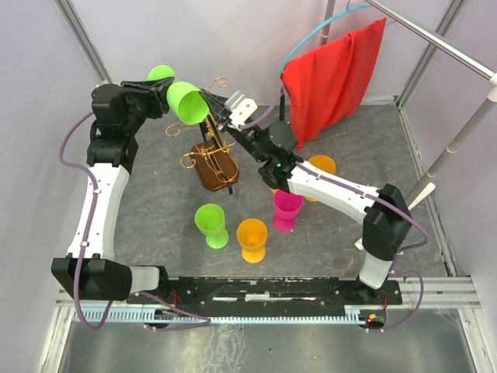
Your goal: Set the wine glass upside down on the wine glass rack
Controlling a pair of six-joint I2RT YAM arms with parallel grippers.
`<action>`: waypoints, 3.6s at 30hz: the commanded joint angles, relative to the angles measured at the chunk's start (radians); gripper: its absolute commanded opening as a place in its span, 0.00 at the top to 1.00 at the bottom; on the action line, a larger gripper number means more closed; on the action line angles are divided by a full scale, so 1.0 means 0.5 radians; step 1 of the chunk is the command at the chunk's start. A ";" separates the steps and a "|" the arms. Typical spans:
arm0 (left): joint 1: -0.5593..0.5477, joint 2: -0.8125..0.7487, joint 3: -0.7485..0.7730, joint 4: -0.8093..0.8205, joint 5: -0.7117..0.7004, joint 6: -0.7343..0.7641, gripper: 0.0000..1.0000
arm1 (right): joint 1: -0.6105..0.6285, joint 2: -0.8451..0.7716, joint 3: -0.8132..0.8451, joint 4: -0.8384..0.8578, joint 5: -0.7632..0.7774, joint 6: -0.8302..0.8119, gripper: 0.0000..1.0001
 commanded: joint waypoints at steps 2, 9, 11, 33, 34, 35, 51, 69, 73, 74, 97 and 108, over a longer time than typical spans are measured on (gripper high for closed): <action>-0.021 -0.013 0.000 0.133 0.091 -0.024 0.63 | 0.096 -0.024 0.116 -0.125 0.041 -0.167 0.99; -0.022 -0.007 -0.005 0.150 0.098 -0.002 0.73 | 0.134 -0.014 0.140 -0.178 0.049 -0.239 0.99; -0.026 -0.004 -0.009 0.160 0.101 0.001 0.75 | 0.138 -0.020 0.128 -0.166 0.037 -0.228 0.99; -0.022 0.052 0.042 0.291 0.129 0.105 0.97 | 0.138 -0.152 -0.042 -0.170 0.078 -0.246 0.80; -0.023 0.059 0.052 0.304 0.126 0.121 0.97 | 0.138 -0.164 -0.058 -0.176 0.082 -0.253 0.77; -0.020 0.067 0.059 0.323 0.127 0.127 0.97 | 0.136 -0.177 -0.076 -0.178 0.090 -0.256 0.75; 0.180 0.120 0.075 0.653 0.176 0.493 0.97 | 0.134 -0.436 -0.294 -0.417 0.284 -0.361 0.37; 0.520 -0.085 -0.221 0.747 0.098 2.066 0.97 | 0.127 -0.792 -0.389 -0.976 0.641 -0.463 0.31; 0.533 -0.121 -0.350 0.895 0.057 2.241 0.97 | 0.126 -0.838 -0.277 -1.272 0.629 -0.394 0.29; 0.533 -0.134 -0.399 0.956 0.061 2.272 0.97 | 0.125 -0.856 -0.260 -1.321 0.619 -0.381 0.28; 0.531 0.009 -1.790 3.340 0.294 2.370 0.97 | 0.087 -0.953 -0.453 -1.327 0.669 -0.497 0.26; 0.471 0.339 -1.791 3.643 0.431 2.381 0.97 | 0.081 -0.886 -0.439 -1.306 0.659 -0.521 0.26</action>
